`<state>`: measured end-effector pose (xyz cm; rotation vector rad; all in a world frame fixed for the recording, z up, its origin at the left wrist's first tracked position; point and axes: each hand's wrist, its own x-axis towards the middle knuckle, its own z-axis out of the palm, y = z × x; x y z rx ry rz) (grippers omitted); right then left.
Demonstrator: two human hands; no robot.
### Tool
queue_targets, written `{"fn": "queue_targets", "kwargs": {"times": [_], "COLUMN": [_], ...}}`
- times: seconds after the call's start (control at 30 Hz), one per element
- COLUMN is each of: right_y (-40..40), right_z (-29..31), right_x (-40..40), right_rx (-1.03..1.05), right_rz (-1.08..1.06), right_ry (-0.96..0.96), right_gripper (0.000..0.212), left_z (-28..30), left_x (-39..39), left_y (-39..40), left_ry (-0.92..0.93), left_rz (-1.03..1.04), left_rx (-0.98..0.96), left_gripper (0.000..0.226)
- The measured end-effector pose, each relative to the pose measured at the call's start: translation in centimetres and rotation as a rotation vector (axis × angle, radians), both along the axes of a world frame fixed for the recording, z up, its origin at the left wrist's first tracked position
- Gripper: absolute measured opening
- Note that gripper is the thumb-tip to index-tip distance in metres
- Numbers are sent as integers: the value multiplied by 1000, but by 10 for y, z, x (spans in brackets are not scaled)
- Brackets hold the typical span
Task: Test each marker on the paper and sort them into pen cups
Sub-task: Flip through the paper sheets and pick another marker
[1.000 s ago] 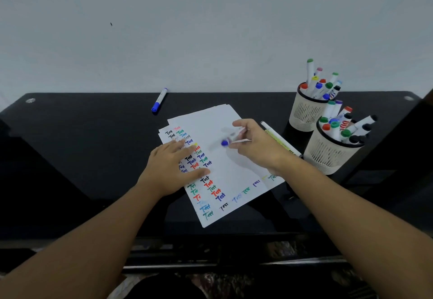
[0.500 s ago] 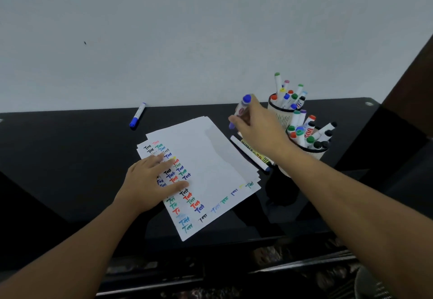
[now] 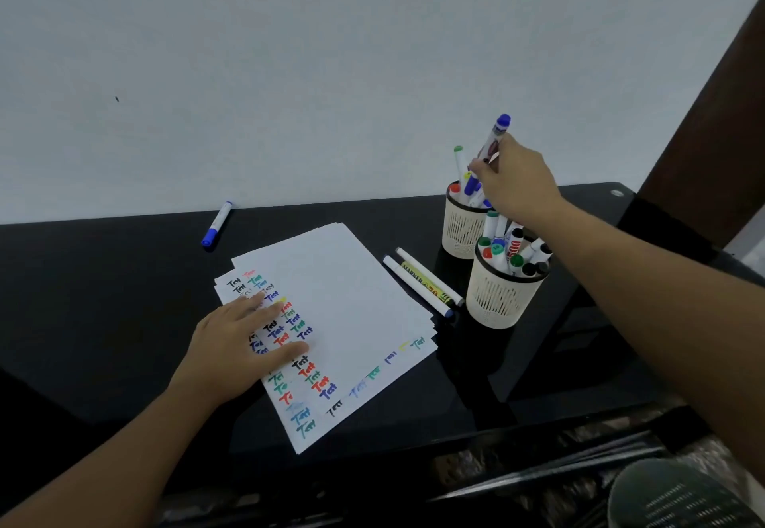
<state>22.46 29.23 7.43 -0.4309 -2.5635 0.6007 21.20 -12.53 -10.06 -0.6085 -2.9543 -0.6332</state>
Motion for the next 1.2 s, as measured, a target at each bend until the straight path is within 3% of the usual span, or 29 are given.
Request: {"fn": "queue_targets", "kwargs": {"times": [0.3,0.47,0.53,0.6,0.83,0.97,1.2], "right_y": [3,4,3,2,4,8,5], "right_z": [1,-2,-4,-7,-10,-8,-6], "right_x": [-6,-3,4,8,5,-3,-1], "right_rx": [-30,-53,-113,-76,60,120,155], "right_rz": [25,75,100,83,71,51,63], "right_ry": [-109,-11,59,111,81,-46,-36], "right_gripper": [30,25,38,43,15,17,25], "left_z": [1,3,3,3,5,6,9], "left_x": [-1,1,1,0,0,0,3], "left_y": [3,3,3,3,3,3,6], "left_ry": [-14,-13,-15,-17,-30,-28,-42], "left_rz": [-5,-5,-5,-5,-6,-3,4], "left_rx": [-1,-16,-18,-21,-45,-37,-6], "left_gripper": [105,104,104,103,104,105,106]}}
